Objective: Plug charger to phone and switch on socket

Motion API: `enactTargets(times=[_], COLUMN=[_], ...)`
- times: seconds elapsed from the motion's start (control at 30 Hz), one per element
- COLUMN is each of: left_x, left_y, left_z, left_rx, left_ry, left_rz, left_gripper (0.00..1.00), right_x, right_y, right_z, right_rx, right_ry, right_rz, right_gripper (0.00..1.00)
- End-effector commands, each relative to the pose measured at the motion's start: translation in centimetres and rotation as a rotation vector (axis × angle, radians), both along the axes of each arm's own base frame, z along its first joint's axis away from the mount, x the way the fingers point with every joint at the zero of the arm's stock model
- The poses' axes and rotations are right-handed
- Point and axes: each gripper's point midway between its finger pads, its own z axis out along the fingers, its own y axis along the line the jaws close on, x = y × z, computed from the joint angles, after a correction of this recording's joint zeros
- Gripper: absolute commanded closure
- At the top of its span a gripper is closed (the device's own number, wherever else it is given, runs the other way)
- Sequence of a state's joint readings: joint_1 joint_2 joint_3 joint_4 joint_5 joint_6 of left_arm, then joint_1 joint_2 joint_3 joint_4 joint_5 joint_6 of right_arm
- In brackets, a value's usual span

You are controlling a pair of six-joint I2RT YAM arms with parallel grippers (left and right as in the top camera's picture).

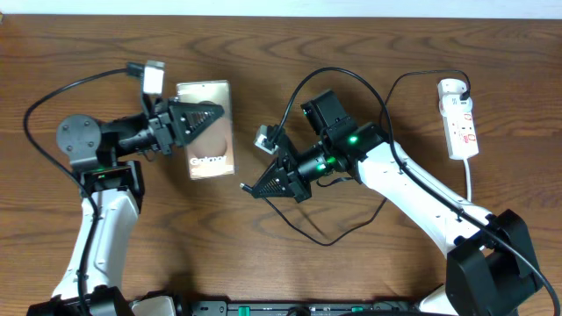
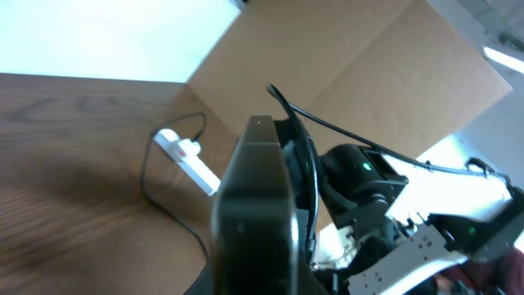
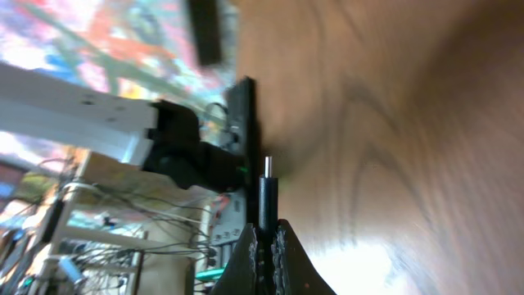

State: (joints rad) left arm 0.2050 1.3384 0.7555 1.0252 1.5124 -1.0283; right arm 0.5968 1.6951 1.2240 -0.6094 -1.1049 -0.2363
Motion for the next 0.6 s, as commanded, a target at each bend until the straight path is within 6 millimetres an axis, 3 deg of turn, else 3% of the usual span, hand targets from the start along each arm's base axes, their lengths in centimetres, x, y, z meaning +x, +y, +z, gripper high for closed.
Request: enactTargets(times=[0.0, 0.07, 0.23, 0.33, 0.43, 0.57], left_x=[0.7, 1.1, 1.5, 1.5, 1.5, 1.8], left_y=[2.1, 3.7, 5.4, 5.4, 5.4, 5.5], left_z=[0.7, 0.7, 0.7, 0.7, 0.7, 0.5], left_rx=[-0.029, -0.048, -0.079, -0.080, -0.081, -0.094], left_ry=[0.037, 0.076, 0.137, 0.140, 0.141, 0.168], left_rz=[0.091, 0.142, 0.191, 0.192, 0.192, 0.205], left_gripper=[0.92, 0.93, 0.92, 0.93, 0.93, 0.93], right_x=[2.1, 4.2, 6.6, 6.2, 5.5, 3.4], right_y=[-0.5, -1.9, -6.6, -9.4, -10.8, -12.5], right_z=[-1.1, -3.4, -7.5, -9.0, -10.3, -13.6], right_rx=[-0.128, -0.288, -0.621, -0.780, -0.859, -0.932], right_ry=[0.000, 0.009, 0.001, 0.039, 0.064, 0.127], right_rz=[-0.130, -0.283, -0.551, -0.650, -0.683, -0.697], right_gripper=[0.99, 0.99, 0.99, 0.99, 0.99, 0.99])
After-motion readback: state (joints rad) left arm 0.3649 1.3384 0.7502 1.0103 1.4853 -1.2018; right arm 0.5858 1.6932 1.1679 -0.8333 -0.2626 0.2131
